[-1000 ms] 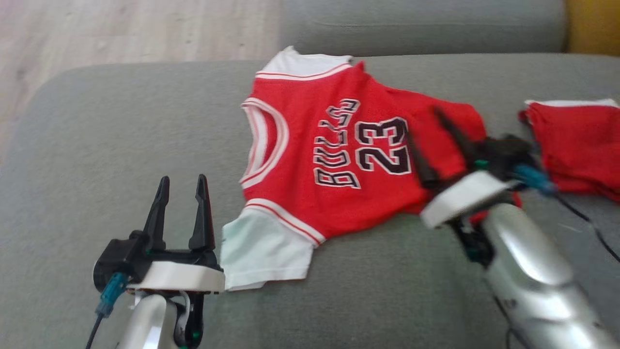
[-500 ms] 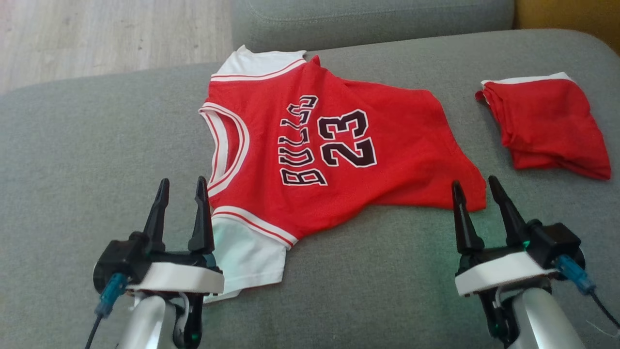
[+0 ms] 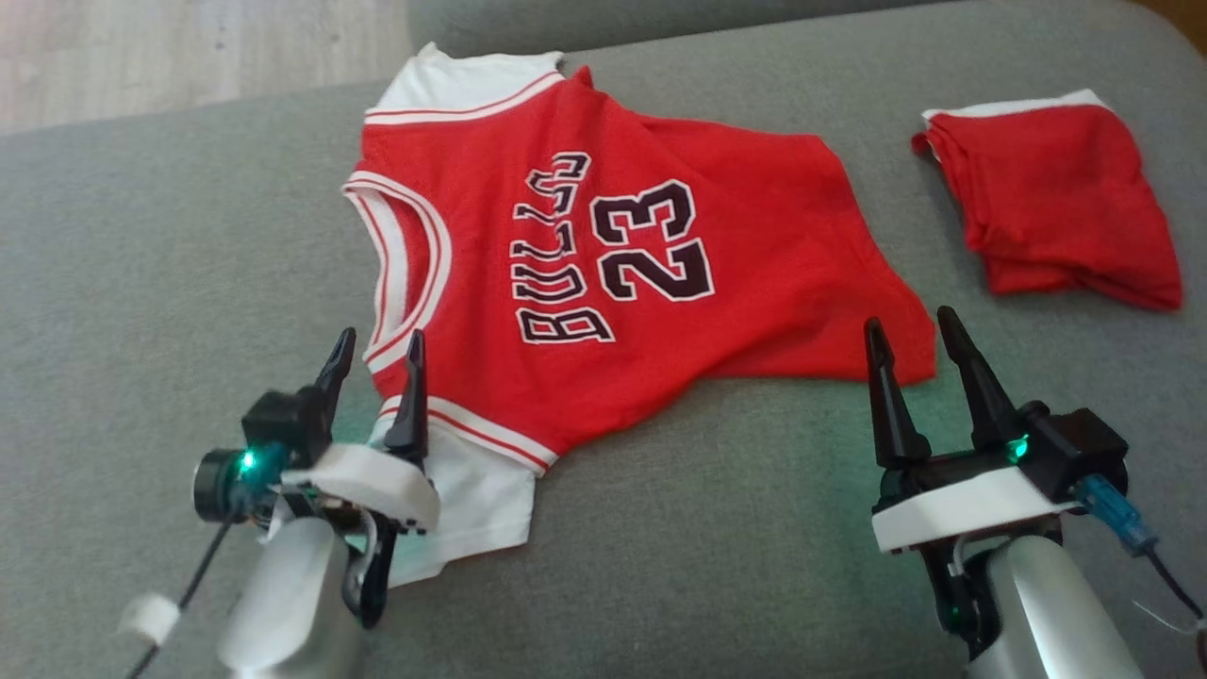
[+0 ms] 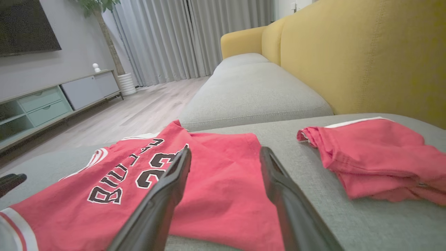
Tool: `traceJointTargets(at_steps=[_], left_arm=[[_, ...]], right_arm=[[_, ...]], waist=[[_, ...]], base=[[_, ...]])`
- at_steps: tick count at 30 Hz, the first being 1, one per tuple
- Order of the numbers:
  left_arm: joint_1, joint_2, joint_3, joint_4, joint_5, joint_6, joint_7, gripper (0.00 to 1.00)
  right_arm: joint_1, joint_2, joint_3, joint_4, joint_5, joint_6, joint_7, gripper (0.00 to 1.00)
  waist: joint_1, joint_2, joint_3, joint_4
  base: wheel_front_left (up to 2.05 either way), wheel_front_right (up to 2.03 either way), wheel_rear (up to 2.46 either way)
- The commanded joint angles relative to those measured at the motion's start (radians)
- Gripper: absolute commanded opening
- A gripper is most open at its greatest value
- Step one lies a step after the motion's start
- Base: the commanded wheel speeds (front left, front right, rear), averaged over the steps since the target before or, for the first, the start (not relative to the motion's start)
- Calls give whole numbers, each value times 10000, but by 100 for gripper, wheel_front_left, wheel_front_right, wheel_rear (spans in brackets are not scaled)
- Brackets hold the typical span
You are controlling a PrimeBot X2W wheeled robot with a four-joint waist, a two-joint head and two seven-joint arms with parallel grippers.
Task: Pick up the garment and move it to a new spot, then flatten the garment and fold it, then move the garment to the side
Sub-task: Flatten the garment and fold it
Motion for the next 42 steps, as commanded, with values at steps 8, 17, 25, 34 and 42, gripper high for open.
traceJointTargets(at_steps=[8, 17, 25, 34, 42], left_arm=[[-1569, 720, 345, 1572, 285, 572, 1199, 100], [-2240, 940, 245, 2745, 118, 308, 2075, 100], [-2715, 1216, 163, 2755, -55, -19, 2165, 0], [-3997, 2024, 241, 2324, -133, -212, 2140, 0], [-5384, 2945, 277, 2467, -86, -307, 2255, 0]], right_arm=[[-489, 44, 439, -445, 290, -7, -110, 100], [-516, 44, 400, -480, 487, -7, -110, 100], [-648, 45, 436, -430, 603, -7, -110, 100], [-829, 45, 549, -449, 695, -7, -110, 100], [-1132, 45, 727, -562, 834, -7, -110, 100]], waist=[[0, 0, 536, -526], [0, 0, 719, -734], [0, 0, 711, -731], [0, 0, 986, -798], [0, 0, 1437, -1020]], base=[[0, 0, 0], [0, 0, 0], [0, 0, 0], [0, 0, 0], [0, 0, 0]])
